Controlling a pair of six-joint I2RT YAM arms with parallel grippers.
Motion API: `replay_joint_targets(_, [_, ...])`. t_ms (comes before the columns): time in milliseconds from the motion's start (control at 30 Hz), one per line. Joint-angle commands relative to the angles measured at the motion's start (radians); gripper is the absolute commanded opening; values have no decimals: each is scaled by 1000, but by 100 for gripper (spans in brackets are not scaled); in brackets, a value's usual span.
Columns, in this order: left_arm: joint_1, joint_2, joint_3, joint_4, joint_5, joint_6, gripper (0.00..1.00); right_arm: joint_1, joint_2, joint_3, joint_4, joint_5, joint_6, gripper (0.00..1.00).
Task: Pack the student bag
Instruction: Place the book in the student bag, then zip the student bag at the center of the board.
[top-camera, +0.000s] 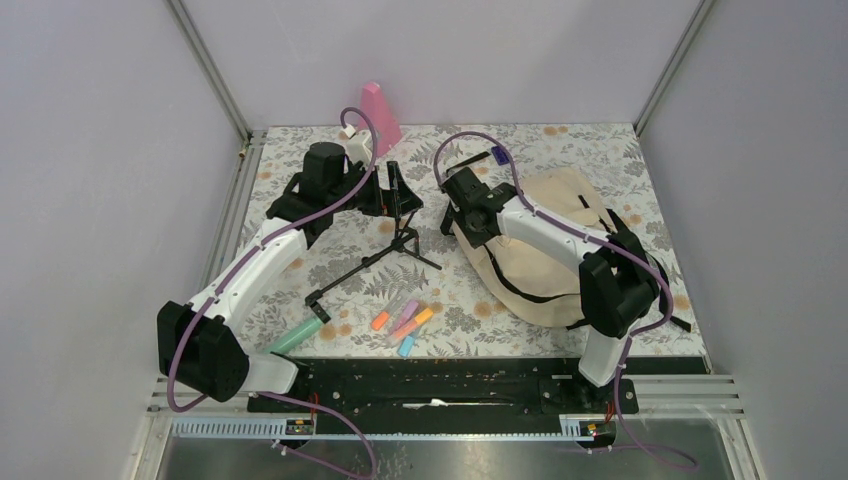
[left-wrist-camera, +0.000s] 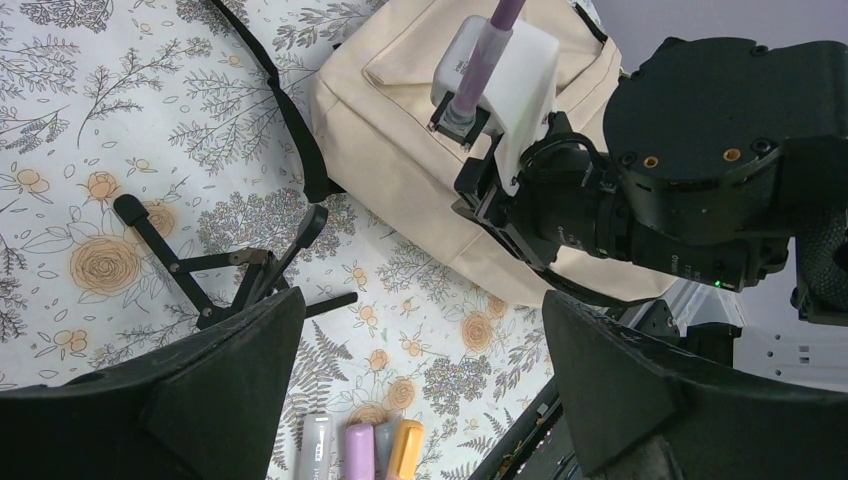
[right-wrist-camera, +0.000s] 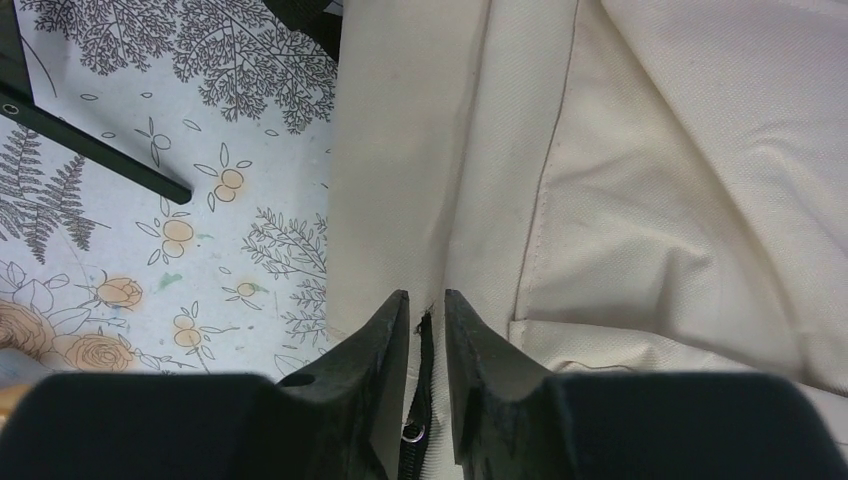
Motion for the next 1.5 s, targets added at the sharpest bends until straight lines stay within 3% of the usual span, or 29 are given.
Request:
replay_joint_targets(0, [5,-15,8,30,-2,5,92,21,-16,-1,-9,51,-9,26])
replay_joint_targets(400, [5,-11,9,28,10,-1,92,40,-13,-44,-6,94,-3,24])
replay_joint_targets(567, [5,-13,9,28,10,-1,92,41,-33,-61,6,108,0,0])
replay_joint_targets(1000, [4,-2,6,36,31,-17,92,41,-216,-115,29,-65,135,0])
replay_joint_targets(1267, [-7,11,-15,67,36,-47,90,41,-418,-275,14,-133,262,0])
replay_joint_targets(1467, [-92,19,-19,99,-1,-78,90,51,-591,-448,80,-122,389,0])
